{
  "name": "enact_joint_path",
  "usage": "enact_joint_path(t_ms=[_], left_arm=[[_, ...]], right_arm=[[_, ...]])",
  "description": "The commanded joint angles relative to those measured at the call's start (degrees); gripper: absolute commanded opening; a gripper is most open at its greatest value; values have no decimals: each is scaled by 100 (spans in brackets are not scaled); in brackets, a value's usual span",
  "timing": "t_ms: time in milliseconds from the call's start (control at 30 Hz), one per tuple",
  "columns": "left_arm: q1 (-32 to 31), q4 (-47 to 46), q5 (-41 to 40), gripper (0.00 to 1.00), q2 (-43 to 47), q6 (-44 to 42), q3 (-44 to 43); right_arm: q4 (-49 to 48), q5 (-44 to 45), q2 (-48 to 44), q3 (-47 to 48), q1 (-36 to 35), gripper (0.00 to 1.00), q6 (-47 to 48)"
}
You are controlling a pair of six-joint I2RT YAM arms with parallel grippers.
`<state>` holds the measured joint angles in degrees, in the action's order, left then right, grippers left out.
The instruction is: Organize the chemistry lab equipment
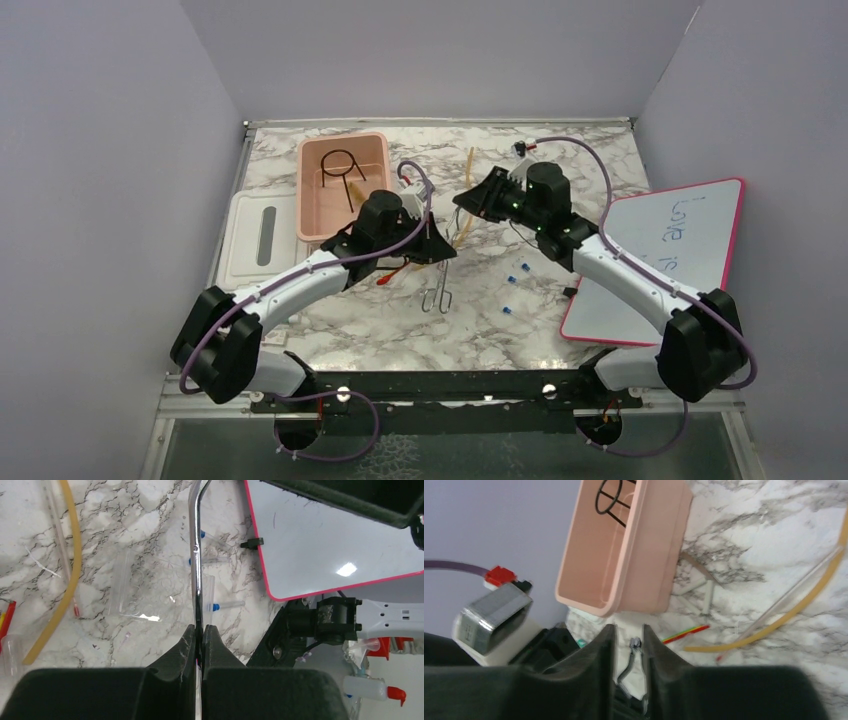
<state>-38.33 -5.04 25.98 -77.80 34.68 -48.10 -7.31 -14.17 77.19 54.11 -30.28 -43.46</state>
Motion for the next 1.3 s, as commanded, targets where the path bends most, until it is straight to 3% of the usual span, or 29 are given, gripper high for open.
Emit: enact_joint_path(t_ms=[0, 100, 233, 400, 567, 833, 967, 1267], left_arm=[[-87, 160, -104, 0, 256, -508, -275], [-81, 705, -439, 0, 400, -811, -557], [-71, 1476, -988, 0, 511, -1134, -1100], [28, 2436, -1919, 0, 530, -1419, -1901], [451, 3126, -2328, 0, 438, -1693, -2676], [1775, 3662, -1884, 0, -119, -1862, -3539], [2165, 3996, -1971, 0, -649, -2050, -4023], [2644, 4323, -1205, 0, -2104, -2072, -4545]], right_arm=[[-258, -148, -361, -128, -35, 40, -23], [-145, -15, -685, -209, -30, 61, 1], [17, 210, -1285, -360, -31, 69, 143], [158, 386, -2019, -610, -32, 70, 285], [562, 597, -2464, -669, -35, 70, 417], [890, 842, -2836, -880, -31, 70, 469], [898, 889, -2872, -1016, -30, 70, 426], [920, 1166, -2876, -1116, -30, 70, 397]])
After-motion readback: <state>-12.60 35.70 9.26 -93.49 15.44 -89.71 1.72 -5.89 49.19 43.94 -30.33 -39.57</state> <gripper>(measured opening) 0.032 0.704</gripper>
